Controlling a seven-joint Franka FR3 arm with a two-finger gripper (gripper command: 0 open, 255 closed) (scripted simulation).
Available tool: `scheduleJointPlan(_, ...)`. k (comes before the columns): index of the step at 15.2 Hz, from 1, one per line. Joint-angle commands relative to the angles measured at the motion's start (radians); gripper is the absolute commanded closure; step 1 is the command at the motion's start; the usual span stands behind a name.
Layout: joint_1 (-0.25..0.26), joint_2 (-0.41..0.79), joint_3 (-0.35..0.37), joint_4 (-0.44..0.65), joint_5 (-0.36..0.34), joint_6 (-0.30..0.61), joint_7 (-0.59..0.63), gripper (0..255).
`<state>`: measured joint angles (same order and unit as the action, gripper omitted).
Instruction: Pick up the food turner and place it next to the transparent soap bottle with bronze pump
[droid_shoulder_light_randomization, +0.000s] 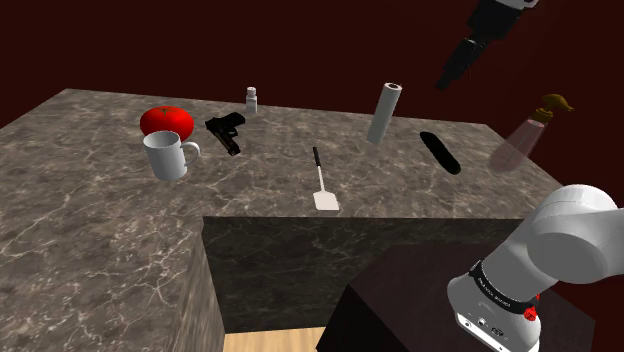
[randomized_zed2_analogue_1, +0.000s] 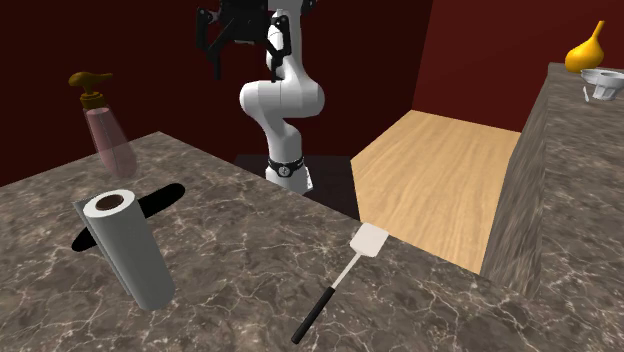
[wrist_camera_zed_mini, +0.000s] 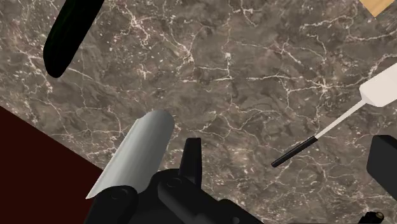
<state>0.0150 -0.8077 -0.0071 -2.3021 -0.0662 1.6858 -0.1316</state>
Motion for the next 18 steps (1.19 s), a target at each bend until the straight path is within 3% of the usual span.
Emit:
scheduleJointPlan(1,0.0,0.0,0.0,0.0,0.0,0.0,0.0,0)
scheduleJointPlan(10,-0.033,0.137,0.173,-0.118,0.09,0.207,0.352,0)
scheduleJointPlan(18,-0.075,0.375,0.324,-0.109,0.125,0.398,0.668,0)
